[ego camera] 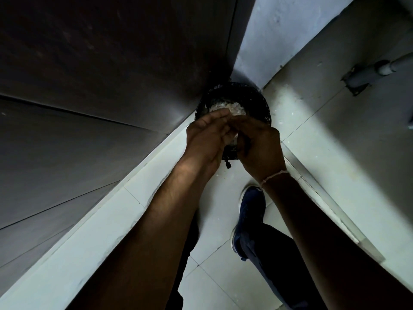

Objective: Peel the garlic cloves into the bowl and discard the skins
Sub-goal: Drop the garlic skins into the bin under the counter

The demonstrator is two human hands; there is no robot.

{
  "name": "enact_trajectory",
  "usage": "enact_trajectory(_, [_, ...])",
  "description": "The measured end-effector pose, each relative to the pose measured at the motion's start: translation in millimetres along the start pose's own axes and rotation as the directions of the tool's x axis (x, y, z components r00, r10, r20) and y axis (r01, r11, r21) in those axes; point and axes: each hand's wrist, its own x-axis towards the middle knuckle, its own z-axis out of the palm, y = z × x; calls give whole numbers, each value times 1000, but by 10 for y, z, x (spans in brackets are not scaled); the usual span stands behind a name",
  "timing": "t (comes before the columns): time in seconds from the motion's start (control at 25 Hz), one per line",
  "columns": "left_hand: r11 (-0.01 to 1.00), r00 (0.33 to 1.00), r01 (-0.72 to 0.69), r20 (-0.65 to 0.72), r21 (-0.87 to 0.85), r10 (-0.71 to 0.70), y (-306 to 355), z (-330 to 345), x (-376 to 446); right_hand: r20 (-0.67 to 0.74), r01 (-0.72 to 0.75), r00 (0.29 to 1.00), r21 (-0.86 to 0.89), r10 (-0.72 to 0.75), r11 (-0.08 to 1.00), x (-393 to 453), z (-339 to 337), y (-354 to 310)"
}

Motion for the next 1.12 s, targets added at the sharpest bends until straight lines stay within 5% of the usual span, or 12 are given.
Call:
enact_trajectory(0.2, [1000,1000,-7,27,-29,7,12,-45,23,-93,40,995,-12,-41,999,-45,47,42])
enact_trajectory(0.36, [972,990,-132,68,195,121,18,-44,-28,-177,-306,923,198,341,931,-6,-10,78])
enact_trajectory(0.44, [853,958,-286,159,437,240,-3,-10,-27,-55,-438,842,510,537,740,89,-28,61])
enact_trajectory(0.52, [745,923,-379,279,548,264,-14,67,-103,147,-496,749,772,646,399,197,-67,-65])
enact_trajectory(0.56, [731,918,-382,324,566,229,-35,78,-128,134,-478,734,798,665,367,238,-95,-106])
enact_trajectory(0.68, [600,898,-440,335,669,285,-123,59,-152,-175,-326,840,596,514,734,227,-125,-167])
enact_trajectory(0.8, [813,952,-305,161,496,259,-41,33,-39,-94,-253,948,357,304,899,106,-34,-216])
enact_trajectory(0.92, [830,927,-372,124,416,353,43,21,-30,-16,-423,902,182,432,888,87,-32,-90])
enact_trajectory(1.04, [656,874,-468,204,592,440,-29,43,-63,6,-489,839,447,544,749,265,-151,-181])
enact_trajectory(1.12, [698,911,-390,143,600,386,-4,73,-157,-67,-397,859,537,507,744,370,-286,-344])
